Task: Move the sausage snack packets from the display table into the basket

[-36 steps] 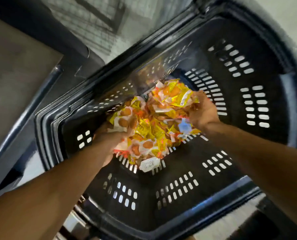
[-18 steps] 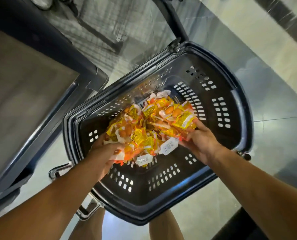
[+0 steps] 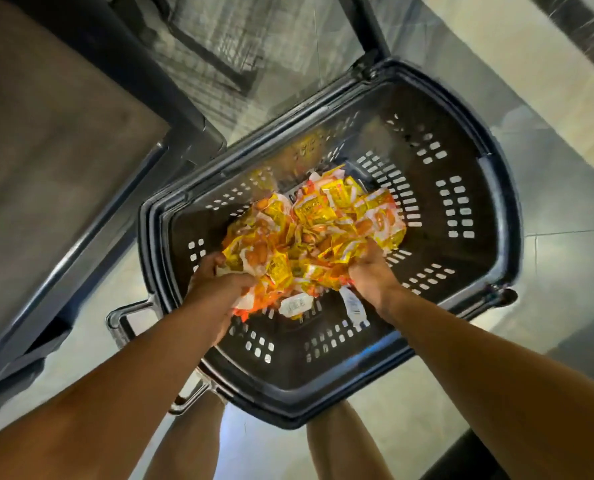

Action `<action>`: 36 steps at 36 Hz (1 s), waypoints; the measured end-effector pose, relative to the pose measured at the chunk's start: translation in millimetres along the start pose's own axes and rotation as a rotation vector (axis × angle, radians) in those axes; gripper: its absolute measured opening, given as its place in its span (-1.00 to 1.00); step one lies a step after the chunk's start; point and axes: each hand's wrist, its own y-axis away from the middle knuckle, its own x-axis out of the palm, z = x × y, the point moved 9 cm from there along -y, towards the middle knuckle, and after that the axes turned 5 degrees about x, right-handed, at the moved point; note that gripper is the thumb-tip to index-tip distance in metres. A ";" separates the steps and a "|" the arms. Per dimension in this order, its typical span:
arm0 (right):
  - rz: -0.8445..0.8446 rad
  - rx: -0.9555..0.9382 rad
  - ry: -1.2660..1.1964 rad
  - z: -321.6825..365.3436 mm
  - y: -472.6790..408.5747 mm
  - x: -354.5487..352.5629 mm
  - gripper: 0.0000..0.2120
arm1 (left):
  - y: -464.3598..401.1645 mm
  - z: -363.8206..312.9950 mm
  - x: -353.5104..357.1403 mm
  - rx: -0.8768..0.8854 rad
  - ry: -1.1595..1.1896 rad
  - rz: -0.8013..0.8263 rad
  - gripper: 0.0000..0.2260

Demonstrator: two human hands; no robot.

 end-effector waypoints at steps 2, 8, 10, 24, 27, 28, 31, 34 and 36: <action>-0.011 -0.120 0.053 4.2 -14.3 11.8 -0.22 | -12.3 7.7 -1.2 0.030 -0.020 -0.027 -0.47; 0.018 -0.123 0.417 -6.7 -44.0 43.5 0.07 | -38.1 26.4 -3.4 0.032 -0.077 -0.041 -0.30; -0.005 -0.116 0.500 -8.0 -50.1 47.0 0.24 | -43.0 31.0 -2.6 0.018 -0.076 -0.033 -0.26; -0.275 -0.058 0.532 -14.4 -93.3 30.8 0.13 | -67.9 46.6 0.2 0.059 -0.090 -0.017 -0.26; -0.313 -0.085 0.540 -12.8 -82.6 17.8 -0.09 | -64.0 43.7 1.5 0.062 -0.087 -0.004 -0.27; -0.317 -0.101 0.539 -11.8 -77.6 12.9 -0.18 | -61.2 42.2 1.3 0.064 -0.082 -0.005 -0.27; -0.327 -0.094 0.494 -11.4 -61.0 -4.9 -0.47 | -49.7 37.3 -0.1 0.059 -0.053 -0.010 -0.30; -0.249 0.035 0.363 -21.1 -44.7 -18.3 -0.66 | -37.3 32.5 -1.9 0.038 -0.017 0.006 -0.46; -0.183 0.105 0.147 -25.4 -26.7 -22.8 -0.78 | -23.8 25.1 -3.4 0.022 0.015 0.034 -0.55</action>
